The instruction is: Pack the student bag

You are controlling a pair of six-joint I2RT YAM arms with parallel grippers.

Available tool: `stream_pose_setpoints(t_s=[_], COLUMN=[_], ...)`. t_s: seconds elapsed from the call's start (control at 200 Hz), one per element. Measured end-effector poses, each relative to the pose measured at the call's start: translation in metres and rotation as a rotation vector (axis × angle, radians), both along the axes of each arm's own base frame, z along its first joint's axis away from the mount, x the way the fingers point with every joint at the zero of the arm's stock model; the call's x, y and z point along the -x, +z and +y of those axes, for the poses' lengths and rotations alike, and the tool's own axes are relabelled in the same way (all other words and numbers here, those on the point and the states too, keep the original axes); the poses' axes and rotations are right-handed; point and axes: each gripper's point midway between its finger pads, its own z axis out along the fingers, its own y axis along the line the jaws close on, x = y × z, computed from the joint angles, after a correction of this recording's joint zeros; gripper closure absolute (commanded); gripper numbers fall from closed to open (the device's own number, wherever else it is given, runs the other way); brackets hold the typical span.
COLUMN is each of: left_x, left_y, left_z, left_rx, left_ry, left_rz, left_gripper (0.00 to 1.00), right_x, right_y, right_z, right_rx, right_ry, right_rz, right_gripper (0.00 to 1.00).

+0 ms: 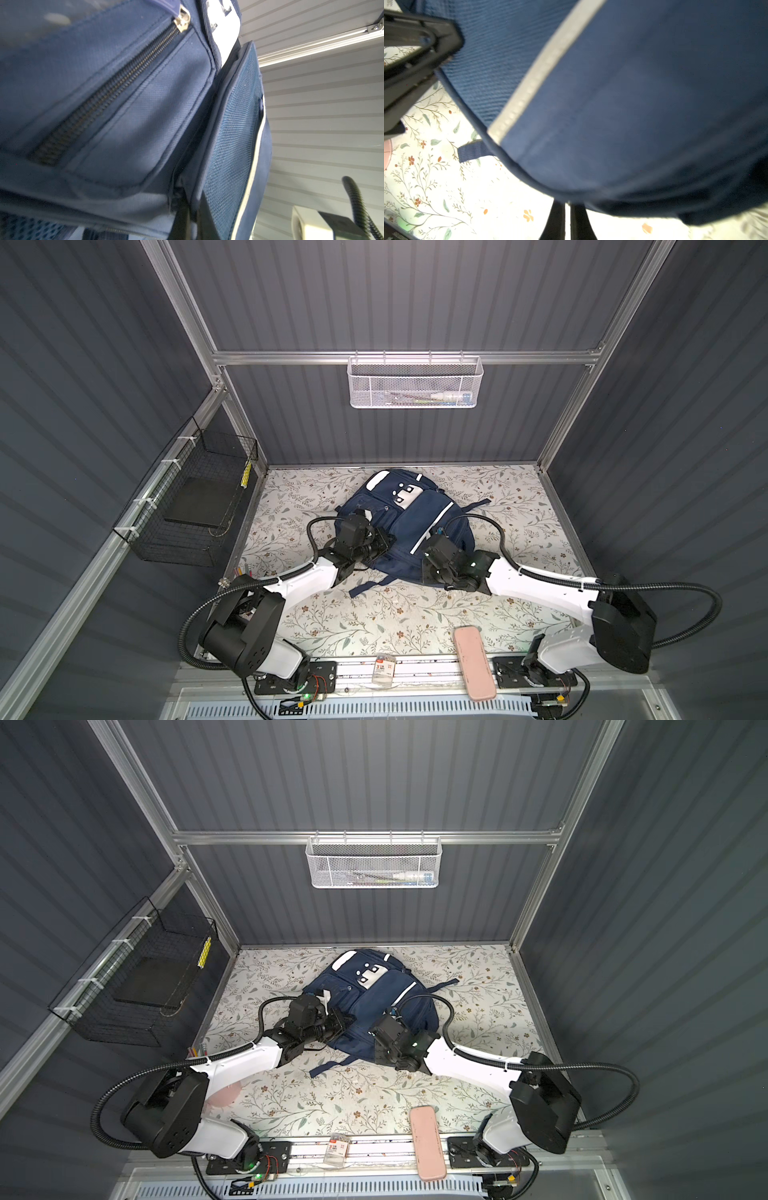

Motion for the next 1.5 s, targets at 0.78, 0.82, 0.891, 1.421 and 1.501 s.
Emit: stream_pose_setpoints(t_s=[0.78,0.82,0.891,1.421,1.501], left_x=[-0.008,-0.014,-0.023,0.028,0.040], left_y=[-0.001,-0.002,-0.003,0.010,0.003], left_z=[0.030,0.039,0.054,0.098,0.101], left_rx=[-0.027,-0.035,-0.053,0.013,0.007], left_ry=[0.026,0.046,0.078,0.237,0.267], left_rz=[0.015,0.013,0.009,0.057,0.095], left_gripper=[0.84,0.77,0.48,0.00,0.03], right_x=[0.010,0.016,0.022,0.005,0.002], right_y=[0.014,0.013,0.010,0.025,0.028], right_z=[-0.015,-0.007,0.006,0.131,0.139], right_rx=[0.043,0.050,0.064,-0.039,-0.052], right_ry=[0.267,0.294,0.328,0.366,0.354], right_rz=[-0.053,-0.048,-0.035,-0.068,-0.085], right_gripper=[1.00,1.00,1.00,1.00,1.00])
